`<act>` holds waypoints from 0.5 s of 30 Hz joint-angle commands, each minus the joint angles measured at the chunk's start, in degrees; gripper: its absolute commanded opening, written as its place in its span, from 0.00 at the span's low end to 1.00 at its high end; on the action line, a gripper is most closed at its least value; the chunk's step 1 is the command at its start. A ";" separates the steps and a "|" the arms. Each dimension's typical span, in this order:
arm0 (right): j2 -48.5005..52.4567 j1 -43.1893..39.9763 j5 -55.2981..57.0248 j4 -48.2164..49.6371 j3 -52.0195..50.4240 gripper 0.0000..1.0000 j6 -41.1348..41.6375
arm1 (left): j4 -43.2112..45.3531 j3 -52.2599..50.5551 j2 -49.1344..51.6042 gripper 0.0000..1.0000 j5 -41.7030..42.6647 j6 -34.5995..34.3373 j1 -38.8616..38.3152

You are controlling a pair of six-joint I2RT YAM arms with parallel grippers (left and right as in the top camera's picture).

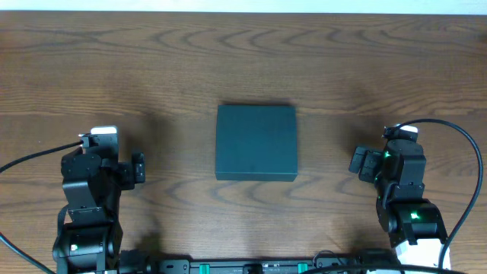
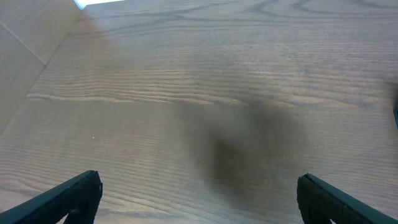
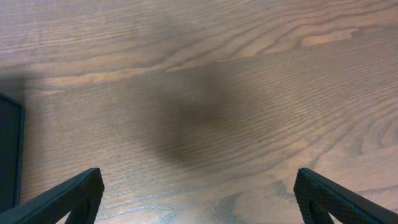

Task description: Pack container

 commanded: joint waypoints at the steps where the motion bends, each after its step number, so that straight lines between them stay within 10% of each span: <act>1: -0.07 0.63 1.18 -0.07 0.17 0.99 -0.61 | 0.04 -0.09 0.22 0.99 -0.70 -0.74 -0.15; 15: -32.46 2.27 -14.75 2.47 -12.17 0.99 -0.85 | 0.04 -0.09 0.22 0.99 -0.70 -0.74 -0.15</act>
